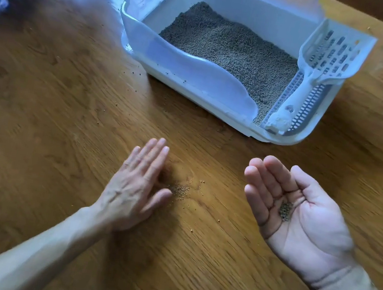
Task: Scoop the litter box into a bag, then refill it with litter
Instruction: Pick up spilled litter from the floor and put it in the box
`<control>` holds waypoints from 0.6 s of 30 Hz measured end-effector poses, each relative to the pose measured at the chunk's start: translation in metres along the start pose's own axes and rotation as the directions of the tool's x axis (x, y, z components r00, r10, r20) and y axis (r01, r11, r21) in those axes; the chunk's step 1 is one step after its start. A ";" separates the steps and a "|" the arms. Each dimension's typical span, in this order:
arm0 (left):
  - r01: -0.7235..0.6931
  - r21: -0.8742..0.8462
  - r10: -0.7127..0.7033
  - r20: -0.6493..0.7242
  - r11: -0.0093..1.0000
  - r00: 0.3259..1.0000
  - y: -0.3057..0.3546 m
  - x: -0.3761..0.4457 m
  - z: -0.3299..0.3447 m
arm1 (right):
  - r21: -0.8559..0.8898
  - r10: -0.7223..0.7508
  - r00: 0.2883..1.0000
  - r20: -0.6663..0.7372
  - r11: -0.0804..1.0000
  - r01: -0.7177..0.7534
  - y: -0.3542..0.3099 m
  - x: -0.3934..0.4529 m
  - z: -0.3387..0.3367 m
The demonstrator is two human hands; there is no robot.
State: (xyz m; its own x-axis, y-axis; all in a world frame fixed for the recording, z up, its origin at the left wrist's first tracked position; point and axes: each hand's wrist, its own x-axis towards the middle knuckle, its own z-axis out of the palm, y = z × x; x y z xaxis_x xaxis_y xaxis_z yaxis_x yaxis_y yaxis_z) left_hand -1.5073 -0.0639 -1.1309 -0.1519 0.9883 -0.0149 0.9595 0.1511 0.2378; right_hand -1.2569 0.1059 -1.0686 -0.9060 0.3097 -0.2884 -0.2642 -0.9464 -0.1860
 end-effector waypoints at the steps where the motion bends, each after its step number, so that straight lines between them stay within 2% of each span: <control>1: 0.062 -0.035 -0.065 -0.086 0.997 0.994 -0.005 0.001 -0.002 | -0.002 0.001 1.000 0.004 1.000 -0.001 0.000 -0.001 -0.001; 3: 0.115 -0.101 -0.135 -0.230 0.988 0.964 -0.010 0.002 -0.006 | -0.006 0.005 1.000 0.000 1.000 -0.005 0.001 -0.001 -0.003; 5: 0.095 -0.172 -0.140 -0.266 0.980 0.954 -0.009 0.005 -0.008 | -0.012 0.012 1.000 -0.005 1.000 -0.012 0.003 0.002 -0.005; 8: 0.037 -0.253 -0.074 -0.139 0.967 0.987 0.000 0.009 -0.012 | -0.024 0.021 1.000 -0.014 0.999 -0.021 0.007 0.005 -0.006; 10: 0.066 -0.267 -0.069 -0.002 0.962 0.998 0.010 0.009 -0.012 | -0.021 0.032 0.999 -0.015 0.999 -0.033 0.010 0.006 -0.007; 12: 0.094 -0.245 -0.080 0.064 0.965 0.995 0.019 0.009 -0.009 | -0.017 0.032 0.999 -0.003 0.999 -0.032 0.012 0.005 -0.007; 15: 0.061 -0.227 -0.065 -0.011 0.972 0.998 0.030 0.008 -0.005 | -0.018 0.030 0.999 -0.017 0.999 -0.030 0.012 0.001 -0.008; 18: 0.006 -0.124 -0.012 -0.046 0.992 0.999 0.036 0.009 -0.003 | -0.012 0.030 0.999 -0.021 0.999 -0.030 0.011 -0.003 -0.007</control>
State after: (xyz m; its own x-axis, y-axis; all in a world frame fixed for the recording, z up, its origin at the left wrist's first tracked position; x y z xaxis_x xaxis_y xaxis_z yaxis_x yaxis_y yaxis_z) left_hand -1.4745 -0.0496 -1.1196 -0.1737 0.9844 0.0267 0.9218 0.1530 0.3562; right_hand -1.2545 0.0948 -1.0764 -0.9063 0.2830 -0.3138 -0.2327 -0.9541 -0.1885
